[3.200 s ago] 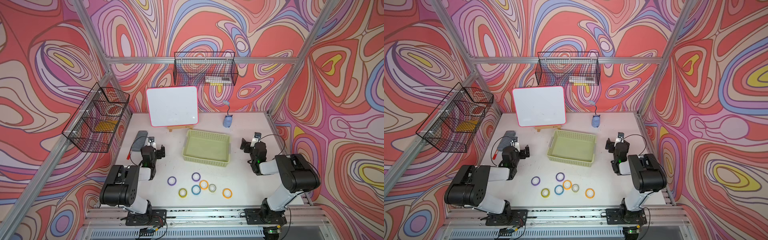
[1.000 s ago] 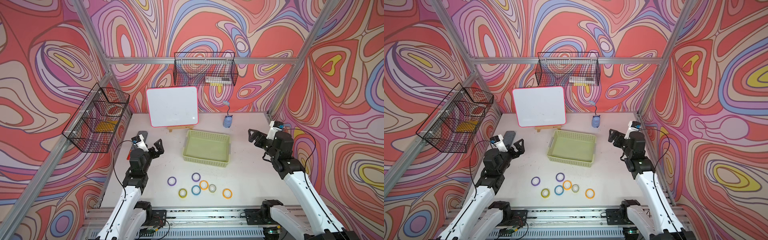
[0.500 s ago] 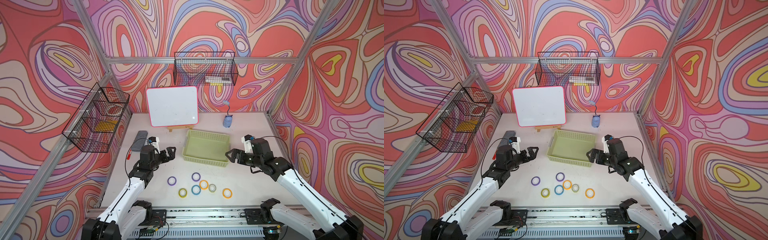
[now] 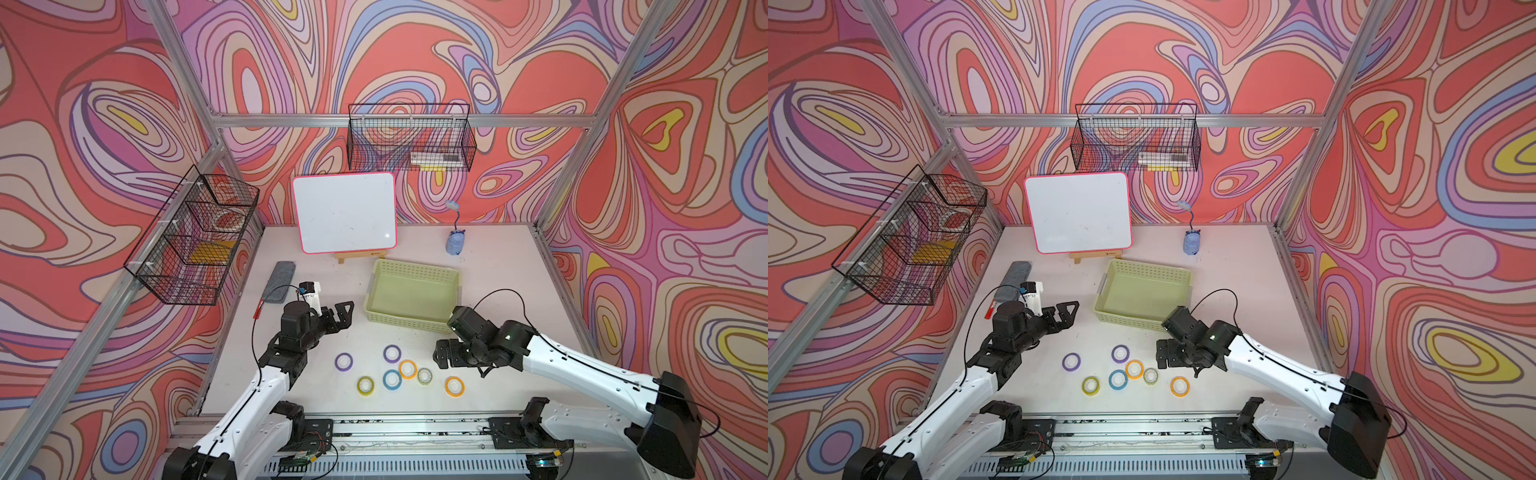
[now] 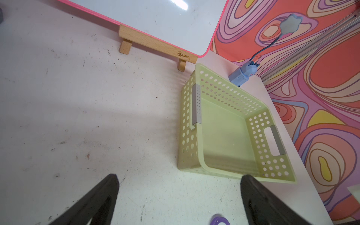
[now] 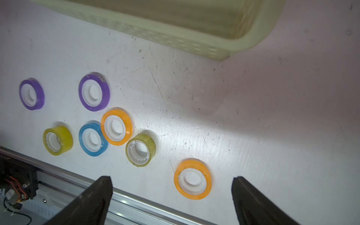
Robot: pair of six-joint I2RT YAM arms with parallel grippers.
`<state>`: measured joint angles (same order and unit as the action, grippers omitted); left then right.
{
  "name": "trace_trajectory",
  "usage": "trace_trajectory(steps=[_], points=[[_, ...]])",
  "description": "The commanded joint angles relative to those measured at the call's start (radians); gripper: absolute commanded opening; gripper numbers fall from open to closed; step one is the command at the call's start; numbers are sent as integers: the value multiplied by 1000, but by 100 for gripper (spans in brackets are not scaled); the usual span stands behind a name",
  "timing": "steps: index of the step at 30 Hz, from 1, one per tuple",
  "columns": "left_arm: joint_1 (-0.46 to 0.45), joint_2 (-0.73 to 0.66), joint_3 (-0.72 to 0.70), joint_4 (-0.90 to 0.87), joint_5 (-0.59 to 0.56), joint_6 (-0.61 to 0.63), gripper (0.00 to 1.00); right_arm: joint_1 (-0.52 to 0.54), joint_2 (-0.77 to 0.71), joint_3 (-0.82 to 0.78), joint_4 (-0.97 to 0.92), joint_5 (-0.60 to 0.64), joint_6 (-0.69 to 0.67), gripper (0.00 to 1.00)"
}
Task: Put the transparent tape into the storage box
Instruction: Pick up the tape at the center of the board.
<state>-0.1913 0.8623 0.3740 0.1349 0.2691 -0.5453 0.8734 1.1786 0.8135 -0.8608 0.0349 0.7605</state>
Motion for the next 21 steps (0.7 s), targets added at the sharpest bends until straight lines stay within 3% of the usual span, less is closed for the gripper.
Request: trace_trajectory(steps=[1,9,17,21], points=[[-4,-23,-15,32,-22,23,99,61,64,-11,-80,81,76,98],[-3,-5,-8,14,-32,30,99,135,154,-39,-55,64,106,97],[-3,-14,-7,8,-42,33,99,140,184,-94,22,-5,100,83],[-3,-13,-9,6,-45,31,99,148,207,-88,35,0,100,82]])
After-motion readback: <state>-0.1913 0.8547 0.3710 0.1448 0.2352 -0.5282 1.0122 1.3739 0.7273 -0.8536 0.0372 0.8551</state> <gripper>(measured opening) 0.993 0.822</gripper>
